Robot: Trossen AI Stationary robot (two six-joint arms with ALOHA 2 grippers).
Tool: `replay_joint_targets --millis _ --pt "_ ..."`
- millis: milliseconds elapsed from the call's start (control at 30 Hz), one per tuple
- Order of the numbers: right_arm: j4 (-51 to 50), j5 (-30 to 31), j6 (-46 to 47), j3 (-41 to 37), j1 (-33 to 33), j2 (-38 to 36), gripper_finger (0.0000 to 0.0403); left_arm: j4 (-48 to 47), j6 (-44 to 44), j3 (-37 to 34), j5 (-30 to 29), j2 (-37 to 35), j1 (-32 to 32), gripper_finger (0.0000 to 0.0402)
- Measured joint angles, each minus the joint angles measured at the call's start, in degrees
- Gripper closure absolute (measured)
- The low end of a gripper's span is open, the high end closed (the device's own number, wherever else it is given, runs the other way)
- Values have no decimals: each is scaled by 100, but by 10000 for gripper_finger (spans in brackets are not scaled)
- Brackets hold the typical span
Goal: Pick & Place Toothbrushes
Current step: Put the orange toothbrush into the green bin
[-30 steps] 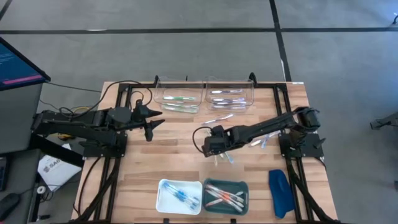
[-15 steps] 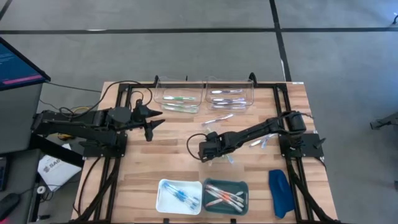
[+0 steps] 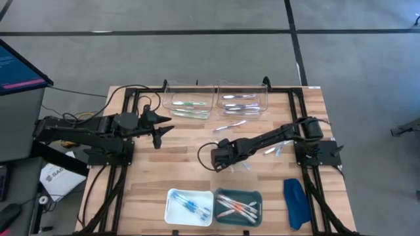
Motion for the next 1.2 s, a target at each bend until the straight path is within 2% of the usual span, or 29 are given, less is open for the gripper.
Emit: replay_joint_targets --millis 167,533,767,967,1200 --pt "-545 79 -544 378 60 65 394 -2 7 0 2 0 0 234" --pt "-1697 813 -2122 1852 404 39 403 -4 17 0 0 0 0 234" --pt "-2730 850 -3086 2501 759 37 403 -9 33 0 0 -1 0 234" --pt "-3605 847 -2844 2926 1430 34 403 -9 44 0 2 0 0 234" --pt "-3573 638 -2343 3393 2462 26 403 -2 42 0 2 -2 0 234"
